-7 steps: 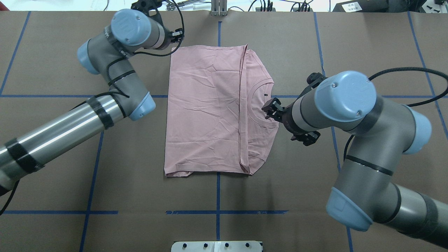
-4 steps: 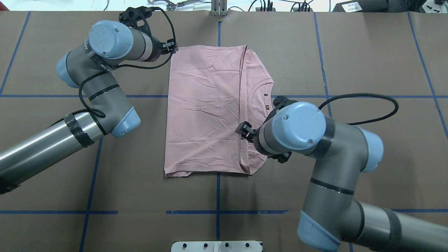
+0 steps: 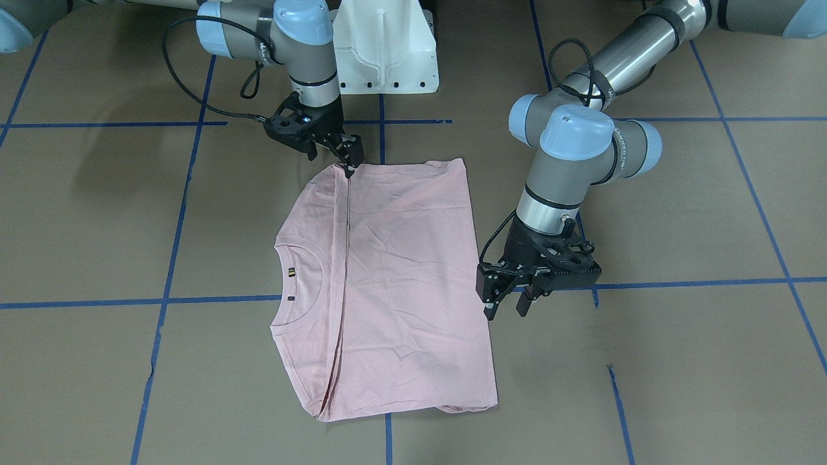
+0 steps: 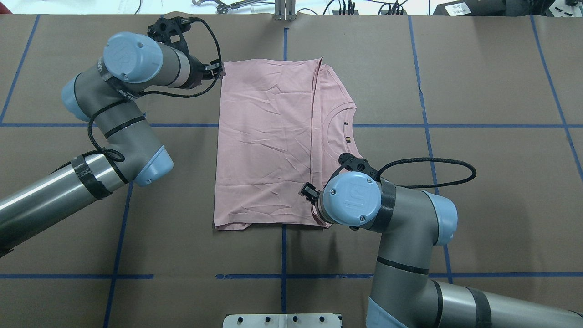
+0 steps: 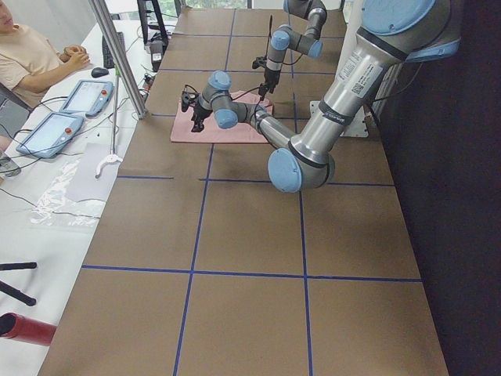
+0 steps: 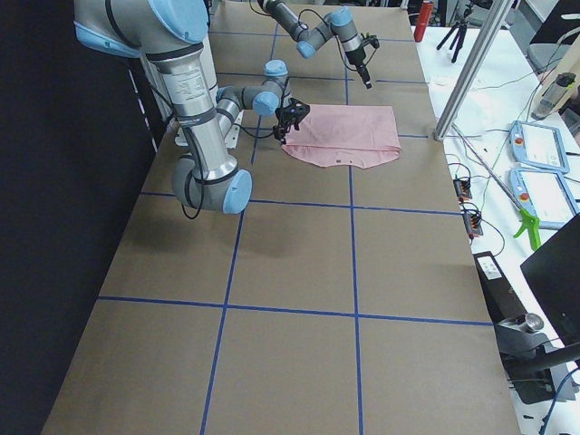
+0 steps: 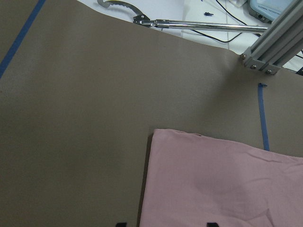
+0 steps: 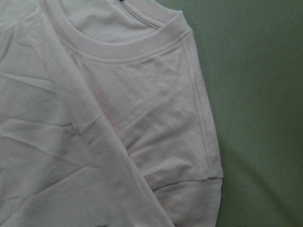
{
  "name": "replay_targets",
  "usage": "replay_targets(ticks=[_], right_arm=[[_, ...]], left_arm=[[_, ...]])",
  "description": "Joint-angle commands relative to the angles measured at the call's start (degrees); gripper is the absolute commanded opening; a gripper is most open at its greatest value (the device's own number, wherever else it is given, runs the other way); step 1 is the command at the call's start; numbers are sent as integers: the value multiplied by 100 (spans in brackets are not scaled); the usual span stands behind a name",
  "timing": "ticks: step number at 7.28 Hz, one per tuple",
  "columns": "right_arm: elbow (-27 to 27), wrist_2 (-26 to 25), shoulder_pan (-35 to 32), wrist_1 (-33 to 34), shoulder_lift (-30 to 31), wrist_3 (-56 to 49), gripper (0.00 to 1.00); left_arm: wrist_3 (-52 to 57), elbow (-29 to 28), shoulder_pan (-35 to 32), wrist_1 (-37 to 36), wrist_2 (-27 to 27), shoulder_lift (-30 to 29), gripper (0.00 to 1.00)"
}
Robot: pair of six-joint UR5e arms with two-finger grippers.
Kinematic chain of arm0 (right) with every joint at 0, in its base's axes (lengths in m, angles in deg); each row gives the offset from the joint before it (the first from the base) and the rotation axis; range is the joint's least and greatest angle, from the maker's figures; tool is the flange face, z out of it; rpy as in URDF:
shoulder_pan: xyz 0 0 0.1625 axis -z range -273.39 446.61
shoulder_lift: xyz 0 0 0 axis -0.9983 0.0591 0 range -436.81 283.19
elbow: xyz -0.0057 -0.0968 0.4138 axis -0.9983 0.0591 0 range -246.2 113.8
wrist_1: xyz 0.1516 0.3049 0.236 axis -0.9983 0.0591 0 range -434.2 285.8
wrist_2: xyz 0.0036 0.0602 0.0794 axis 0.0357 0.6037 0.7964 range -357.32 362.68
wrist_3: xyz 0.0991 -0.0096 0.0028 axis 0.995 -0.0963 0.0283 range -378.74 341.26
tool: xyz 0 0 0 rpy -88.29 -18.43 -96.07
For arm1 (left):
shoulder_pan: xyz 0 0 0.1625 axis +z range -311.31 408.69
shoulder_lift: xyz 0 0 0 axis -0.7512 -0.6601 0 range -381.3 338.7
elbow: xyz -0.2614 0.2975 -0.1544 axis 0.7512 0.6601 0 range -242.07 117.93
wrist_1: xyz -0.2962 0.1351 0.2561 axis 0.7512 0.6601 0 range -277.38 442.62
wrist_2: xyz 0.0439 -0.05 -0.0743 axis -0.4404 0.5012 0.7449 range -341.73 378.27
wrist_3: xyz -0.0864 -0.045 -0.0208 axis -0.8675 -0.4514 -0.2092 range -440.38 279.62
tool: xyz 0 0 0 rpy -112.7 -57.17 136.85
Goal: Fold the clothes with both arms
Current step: 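Move the right gripper down along the shirt's side to the near corner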
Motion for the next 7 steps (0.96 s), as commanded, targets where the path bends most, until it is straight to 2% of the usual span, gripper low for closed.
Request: replay_targets(ticks=[1,2,3,6,7], right_arm=[[343,-9,135,-429,7,521,85],[352,-18,153,-447,25,619,77],[353,-18,154,-447,16,646,65],[335,-18,154,-368,51,655,58],[326,-27,154,-368,25,681,18]], left_arm=[[-144,8,32,17,-4,5,64],[-153,8,41,26,-4,-4,64],[-153,8,41,26,-4,-4,64],[-162,-1,50,18,-4,-13,64],[-162,-1,50,9,-4,-13,64]])
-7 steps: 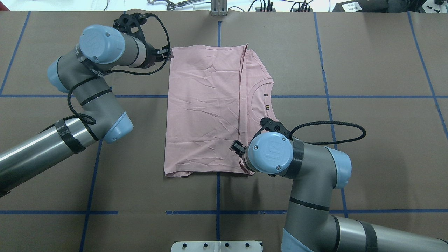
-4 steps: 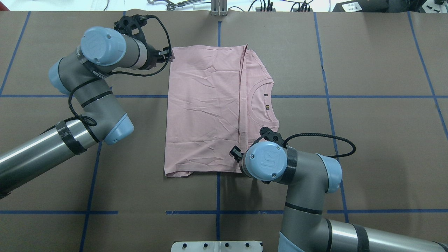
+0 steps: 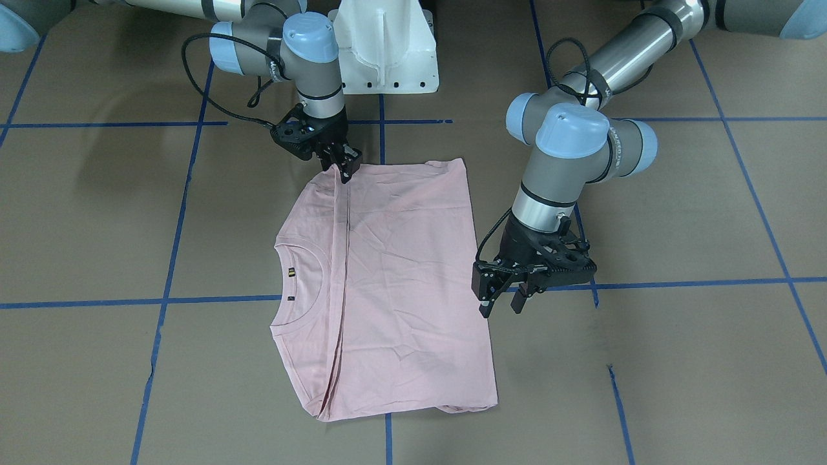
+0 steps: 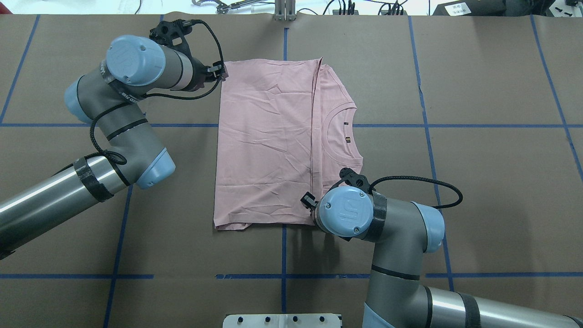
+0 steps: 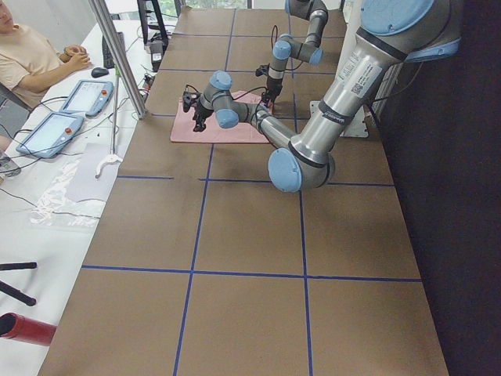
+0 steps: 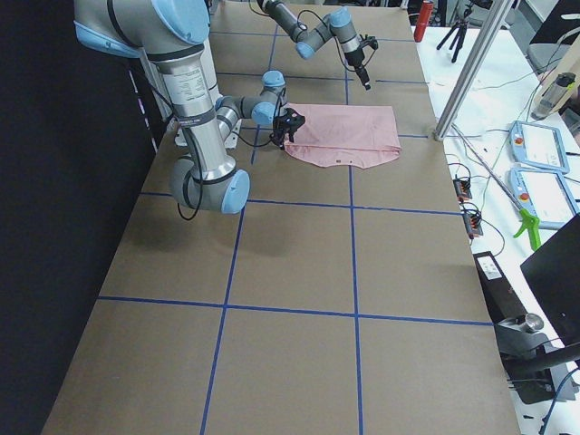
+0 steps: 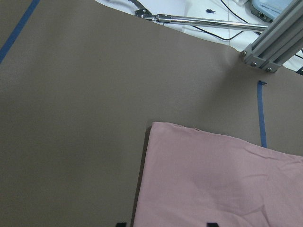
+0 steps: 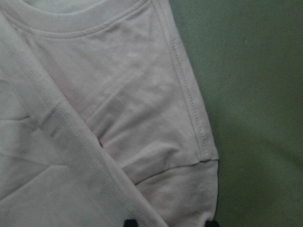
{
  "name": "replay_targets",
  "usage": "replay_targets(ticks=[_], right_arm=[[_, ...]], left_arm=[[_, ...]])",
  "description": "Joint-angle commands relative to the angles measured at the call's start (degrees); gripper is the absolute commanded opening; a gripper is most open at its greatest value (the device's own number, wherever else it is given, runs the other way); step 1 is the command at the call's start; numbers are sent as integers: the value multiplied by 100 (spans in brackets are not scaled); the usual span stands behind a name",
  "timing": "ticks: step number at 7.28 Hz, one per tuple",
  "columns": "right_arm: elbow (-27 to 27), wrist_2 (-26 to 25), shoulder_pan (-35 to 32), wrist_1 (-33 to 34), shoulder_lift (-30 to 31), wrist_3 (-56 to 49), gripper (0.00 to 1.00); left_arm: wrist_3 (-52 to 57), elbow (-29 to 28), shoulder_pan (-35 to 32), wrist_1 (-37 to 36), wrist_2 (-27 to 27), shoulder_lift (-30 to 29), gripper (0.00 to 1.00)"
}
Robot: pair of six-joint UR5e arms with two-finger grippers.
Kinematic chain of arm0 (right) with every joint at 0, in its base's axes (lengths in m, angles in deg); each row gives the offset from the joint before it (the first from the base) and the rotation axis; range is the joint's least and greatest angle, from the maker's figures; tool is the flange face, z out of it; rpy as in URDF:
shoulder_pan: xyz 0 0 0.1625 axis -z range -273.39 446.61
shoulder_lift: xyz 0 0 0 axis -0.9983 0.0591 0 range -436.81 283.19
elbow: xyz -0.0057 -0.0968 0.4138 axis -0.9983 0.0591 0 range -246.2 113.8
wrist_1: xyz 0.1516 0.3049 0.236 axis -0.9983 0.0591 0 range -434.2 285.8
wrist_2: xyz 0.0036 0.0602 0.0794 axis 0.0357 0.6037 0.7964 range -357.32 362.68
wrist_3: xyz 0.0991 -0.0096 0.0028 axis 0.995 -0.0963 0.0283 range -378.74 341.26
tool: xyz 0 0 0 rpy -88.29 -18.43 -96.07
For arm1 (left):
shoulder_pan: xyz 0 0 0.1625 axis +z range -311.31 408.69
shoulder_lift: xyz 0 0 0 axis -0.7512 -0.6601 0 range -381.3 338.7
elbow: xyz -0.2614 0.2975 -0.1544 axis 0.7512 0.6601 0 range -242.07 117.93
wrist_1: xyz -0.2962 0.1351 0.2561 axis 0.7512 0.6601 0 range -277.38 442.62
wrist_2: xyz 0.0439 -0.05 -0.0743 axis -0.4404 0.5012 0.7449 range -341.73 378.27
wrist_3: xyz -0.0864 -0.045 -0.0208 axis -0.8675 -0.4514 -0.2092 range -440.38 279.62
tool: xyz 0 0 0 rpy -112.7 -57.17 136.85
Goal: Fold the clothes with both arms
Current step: 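Bring the left gripper to the shirt's other near corner beside the right gripper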
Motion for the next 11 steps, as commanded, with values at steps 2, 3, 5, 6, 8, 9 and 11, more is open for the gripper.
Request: replay_targets(ticks=[2,3,5,6,8,9,11], right_arm=[[-28,-15,0,12,-12,51,0],[-45,-16,0,20,-21,51,0],[-351,-7,-8,351,23,42,0],[-588,-7,-17,441,119,42,0],[-782,-15,44,442,304,51,0],[-897,-16,88,442,426,51,0],[-1012,-16,176,451,463,60,0]], left_arm=[[-133,-4,12,-16,0,0,64],[-159,-4,64,-16,-9,0,64],[-525,92,230,-51,-17,-18,64],[-972,545,527,-303,-18,87,62],[-1851,2343,1467,-1478,-62,736,62],[-2221,2882,1889,-2188,-18,886,62],[-3040,3054,2645,-2617,-201,1149,63]])
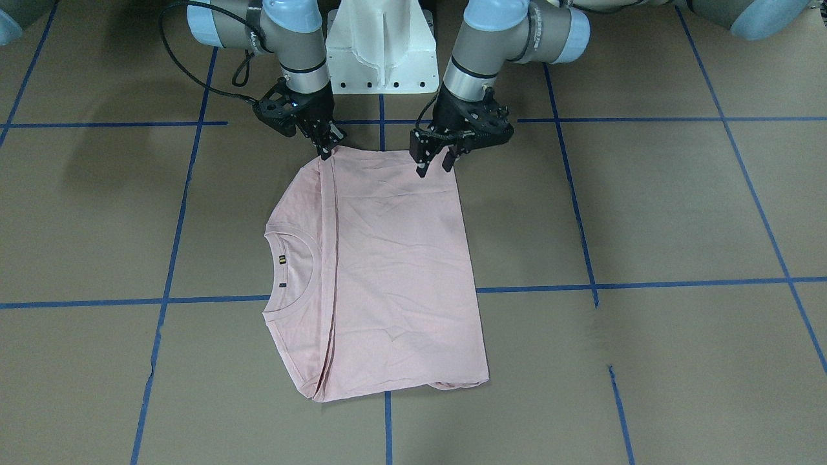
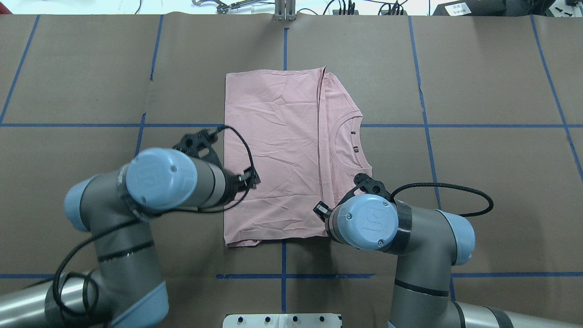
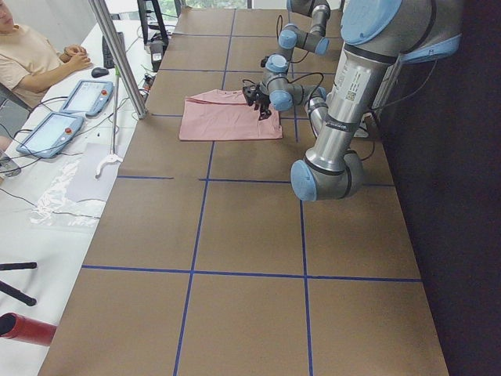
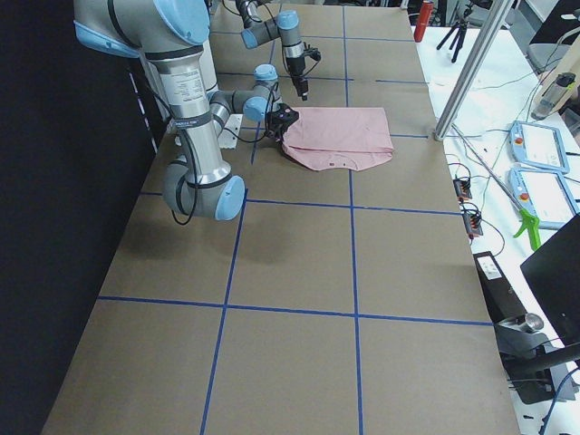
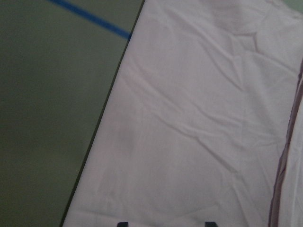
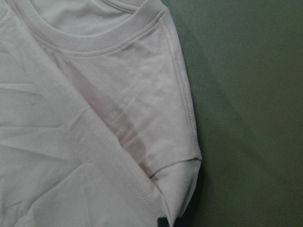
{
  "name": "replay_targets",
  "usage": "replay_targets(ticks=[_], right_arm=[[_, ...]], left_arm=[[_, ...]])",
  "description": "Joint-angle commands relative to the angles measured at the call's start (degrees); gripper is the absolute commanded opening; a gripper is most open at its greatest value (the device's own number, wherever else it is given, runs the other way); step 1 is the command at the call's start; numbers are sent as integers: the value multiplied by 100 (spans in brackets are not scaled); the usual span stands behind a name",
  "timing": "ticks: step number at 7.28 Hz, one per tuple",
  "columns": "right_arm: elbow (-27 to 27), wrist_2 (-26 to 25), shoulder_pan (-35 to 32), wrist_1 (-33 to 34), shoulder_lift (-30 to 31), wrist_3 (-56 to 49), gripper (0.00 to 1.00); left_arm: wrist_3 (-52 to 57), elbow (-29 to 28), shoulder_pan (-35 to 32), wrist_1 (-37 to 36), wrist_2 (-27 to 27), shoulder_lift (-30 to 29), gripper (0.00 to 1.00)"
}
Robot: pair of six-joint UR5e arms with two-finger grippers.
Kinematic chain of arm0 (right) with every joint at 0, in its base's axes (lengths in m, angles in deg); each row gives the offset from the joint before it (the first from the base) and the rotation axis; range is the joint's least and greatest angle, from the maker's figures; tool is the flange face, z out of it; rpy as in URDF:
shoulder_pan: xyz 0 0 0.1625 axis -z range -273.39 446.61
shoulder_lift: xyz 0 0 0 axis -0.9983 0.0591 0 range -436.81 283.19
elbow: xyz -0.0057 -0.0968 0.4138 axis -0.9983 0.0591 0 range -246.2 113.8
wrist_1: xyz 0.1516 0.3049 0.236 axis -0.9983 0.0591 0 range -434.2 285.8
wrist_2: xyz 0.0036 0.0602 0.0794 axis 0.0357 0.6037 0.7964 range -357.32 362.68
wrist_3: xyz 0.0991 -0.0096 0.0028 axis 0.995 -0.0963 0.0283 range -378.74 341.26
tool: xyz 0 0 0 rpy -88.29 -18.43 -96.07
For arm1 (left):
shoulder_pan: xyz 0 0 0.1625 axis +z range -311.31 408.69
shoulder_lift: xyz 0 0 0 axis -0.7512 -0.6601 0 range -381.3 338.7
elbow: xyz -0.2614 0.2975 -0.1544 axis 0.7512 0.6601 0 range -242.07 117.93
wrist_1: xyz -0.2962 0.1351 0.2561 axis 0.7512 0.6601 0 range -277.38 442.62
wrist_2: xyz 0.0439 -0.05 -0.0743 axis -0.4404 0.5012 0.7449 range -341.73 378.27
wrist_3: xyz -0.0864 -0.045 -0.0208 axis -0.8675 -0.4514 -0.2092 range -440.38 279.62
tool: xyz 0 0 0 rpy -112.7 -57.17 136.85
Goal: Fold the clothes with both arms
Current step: 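Bring the left gripper to the shirt's other near corner beside the right gripper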
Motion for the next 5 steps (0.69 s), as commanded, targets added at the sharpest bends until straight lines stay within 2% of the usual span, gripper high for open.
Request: replay_targets(ticks=[1,5], right_arm=[[-101,0,45,7,62,3,0],[-189,8,54,7,132,-5,0]], left_arm=[[-551,162,606,-264,-210,368,63],[-579,65,730,-264,-176,449,66]])
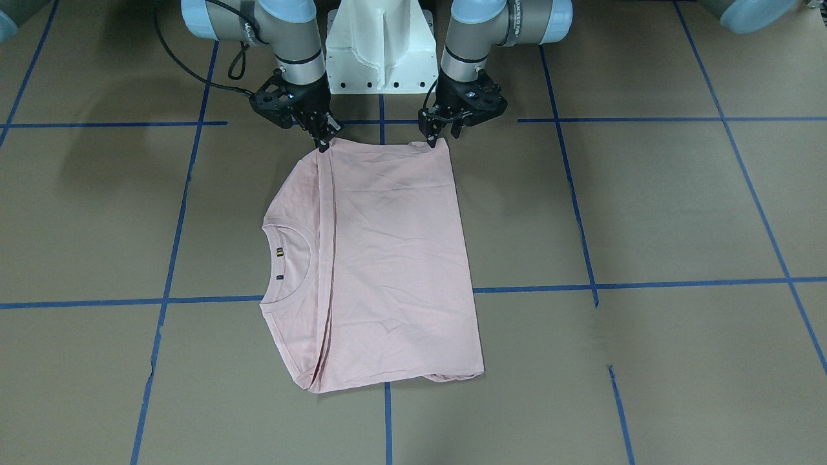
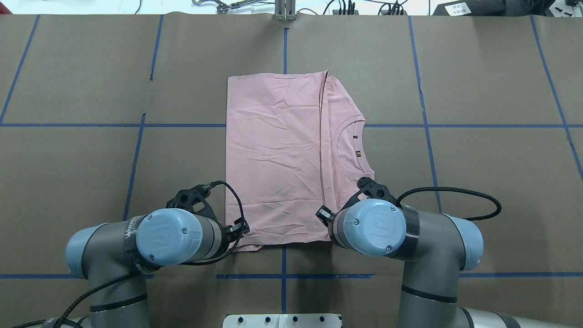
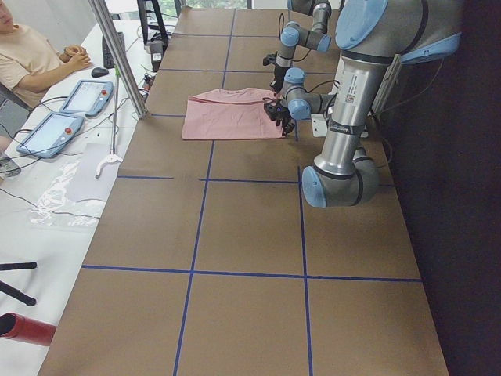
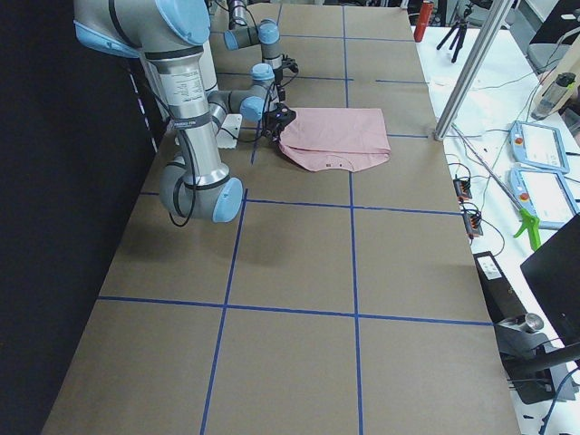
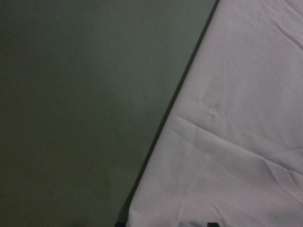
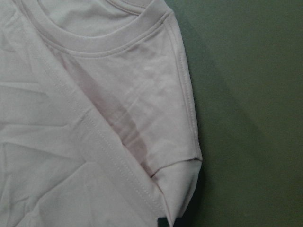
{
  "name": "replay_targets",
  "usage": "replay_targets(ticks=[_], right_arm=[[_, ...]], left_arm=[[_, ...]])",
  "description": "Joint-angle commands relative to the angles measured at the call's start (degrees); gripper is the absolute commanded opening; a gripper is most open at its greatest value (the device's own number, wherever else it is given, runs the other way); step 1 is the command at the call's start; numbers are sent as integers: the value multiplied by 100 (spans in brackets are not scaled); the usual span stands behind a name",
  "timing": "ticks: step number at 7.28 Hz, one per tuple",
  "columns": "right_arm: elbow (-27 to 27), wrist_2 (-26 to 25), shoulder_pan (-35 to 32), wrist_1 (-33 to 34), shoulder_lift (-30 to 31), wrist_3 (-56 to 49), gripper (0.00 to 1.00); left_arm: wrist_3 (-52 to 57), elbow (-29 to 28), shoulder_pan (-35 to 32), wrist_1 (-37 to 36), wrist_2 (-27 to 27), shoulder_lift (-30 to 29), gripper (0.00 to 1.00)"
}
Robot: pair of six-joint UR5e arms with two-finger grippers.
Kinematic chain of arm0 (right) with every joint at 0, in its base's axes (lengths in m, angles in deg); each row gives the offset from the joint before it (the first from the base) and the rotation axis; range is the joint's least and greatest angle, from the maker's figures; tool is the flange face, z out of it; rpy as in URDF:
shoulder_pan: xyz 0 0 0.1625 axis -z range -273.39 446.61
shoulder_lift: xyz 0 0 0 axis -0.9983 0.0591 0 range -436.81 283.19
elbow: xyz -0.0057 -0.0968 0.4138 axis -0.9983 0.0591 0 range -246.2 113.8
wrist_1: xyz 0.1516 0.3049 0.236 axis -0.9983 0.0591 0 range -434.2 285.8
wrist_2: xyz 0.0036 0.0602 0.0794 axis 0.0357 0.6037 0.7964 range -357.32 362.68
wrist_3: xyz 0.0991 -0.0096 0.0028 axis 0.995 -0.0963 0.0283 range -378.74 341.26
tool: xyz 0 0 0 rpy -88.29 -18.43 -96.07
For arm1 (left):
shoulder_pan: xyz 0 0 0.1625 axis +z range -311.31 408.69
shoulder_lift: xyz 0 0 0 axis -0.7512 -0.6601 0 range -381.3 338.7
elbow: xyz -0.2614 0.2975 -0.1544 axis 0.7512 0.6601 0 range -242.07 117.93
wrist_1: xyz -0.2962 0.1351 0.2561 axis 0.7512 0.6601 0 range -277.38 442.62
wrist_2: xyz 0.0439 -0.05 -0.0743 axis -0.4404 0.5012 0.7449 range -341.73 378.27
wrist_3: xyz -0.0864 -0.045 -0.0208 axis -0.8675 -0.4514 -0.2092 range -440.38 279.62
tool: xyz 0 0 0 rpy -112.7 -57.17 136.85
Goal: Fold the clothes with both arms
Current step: 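Bring the left gripper to the shirt's other near corner beside the right gripper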
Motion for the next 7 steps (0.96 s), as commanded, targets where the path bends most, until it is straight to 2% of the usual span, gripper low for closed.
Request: replay_targets(ticks=[1,4,6,7], right_arm=[[-13,3,6,-9,13,-1,0],[-13,12,6,-9,22,-10,0],[-13,12,6,-9,13,-10,0],[-13,12,6,-9,13,-10,0]], left_arm=[[4,-39,50,34,30,1,65],[-5,-83,226,35,-5,-51,61],[13,-92,217,35,-23,-34,52],[30,-127,191,35,-31,-34,51]])
